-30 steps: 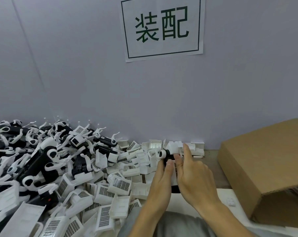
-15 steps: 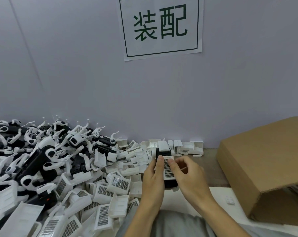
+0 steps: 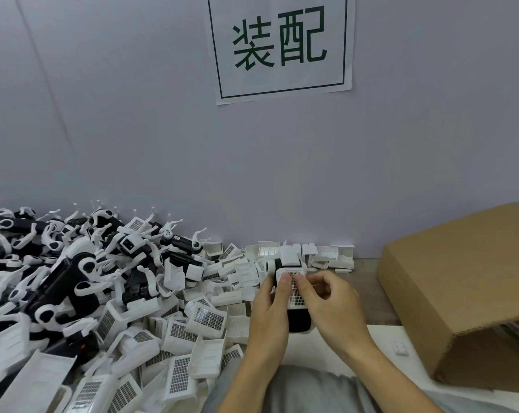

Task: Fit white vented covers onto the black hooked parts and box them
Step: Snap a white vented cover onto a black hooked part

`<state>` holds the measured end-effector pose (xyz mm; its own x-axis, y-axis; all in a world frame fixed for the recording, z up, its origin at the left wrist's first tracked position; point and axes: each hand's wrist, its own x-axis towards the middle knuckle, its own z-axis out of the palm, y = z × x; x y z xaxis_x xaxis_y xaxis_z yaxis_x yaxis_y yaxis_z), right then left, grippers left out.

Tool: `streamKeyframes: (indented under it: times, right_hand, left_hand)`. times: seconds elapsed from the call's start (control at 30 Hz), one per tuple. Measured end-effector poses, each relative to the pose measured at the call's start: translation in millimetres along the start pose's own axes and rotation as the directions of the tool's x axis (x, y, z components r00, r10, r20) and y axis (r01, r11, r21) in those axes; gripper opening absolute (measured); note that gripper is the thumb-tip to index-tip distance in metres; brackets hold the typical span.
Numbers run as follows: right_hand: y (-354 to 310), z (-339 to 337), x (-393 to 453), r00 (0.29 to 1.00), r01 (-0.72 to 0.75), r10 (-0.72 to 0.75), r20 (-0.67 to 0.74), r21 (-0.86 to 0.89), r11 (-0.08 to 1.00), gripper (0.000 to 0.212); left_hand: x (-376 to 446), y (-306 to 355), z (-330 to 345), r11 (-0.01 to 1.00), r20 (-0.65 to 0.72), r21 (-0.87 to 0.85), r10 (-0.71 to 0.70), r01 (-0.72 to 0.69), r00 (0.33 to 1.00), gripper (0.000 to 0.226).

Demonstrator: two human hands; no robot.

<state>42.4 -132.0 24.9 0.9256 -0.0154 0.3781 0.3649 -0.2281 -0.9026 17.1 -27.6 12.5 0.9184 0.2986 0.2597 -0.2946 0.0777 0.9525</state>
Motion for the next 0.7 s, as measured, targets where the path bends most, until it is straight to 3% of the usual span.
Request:
streamKeyframes:
  times: [0.1,0.23,0.4,0.7]
  right_hand:
    - [1.3,-1.5,2.2,0.985,-0.121,0.094,0.142,0.194,0.973,0.021]
    - [1.4,-8.0,3.1,0.925,-0.305,0.165,0.343,0.410,0.860,0.021]
    - [5.7,-8.0,3.4,0.957,-0.232,0.149,0.247,0.350,0.908,0.015]
    - [4.6,-7.3,0.4,0.943,-0.218,0.108,0.315,0.339,0.915,0.026]
  left_hand:
    - [-1.3,1.9,0.1,1.000,0.015,-0.004,0.027,-0.027,1.000,0.024]
    - [-2.0,4.5,-1.6,0.999,0.066,-0.050,0.018,-0.014,0.998,0.033]
    - [-1.3,2.9,-2.8,0.998,0.062,-0.068,-0.001,0.006,0.998,0.024]
    - [1.0,3.2,-4.2,1.000,-0.013,-0.001,0.005,-0.005,1.000,0.022]
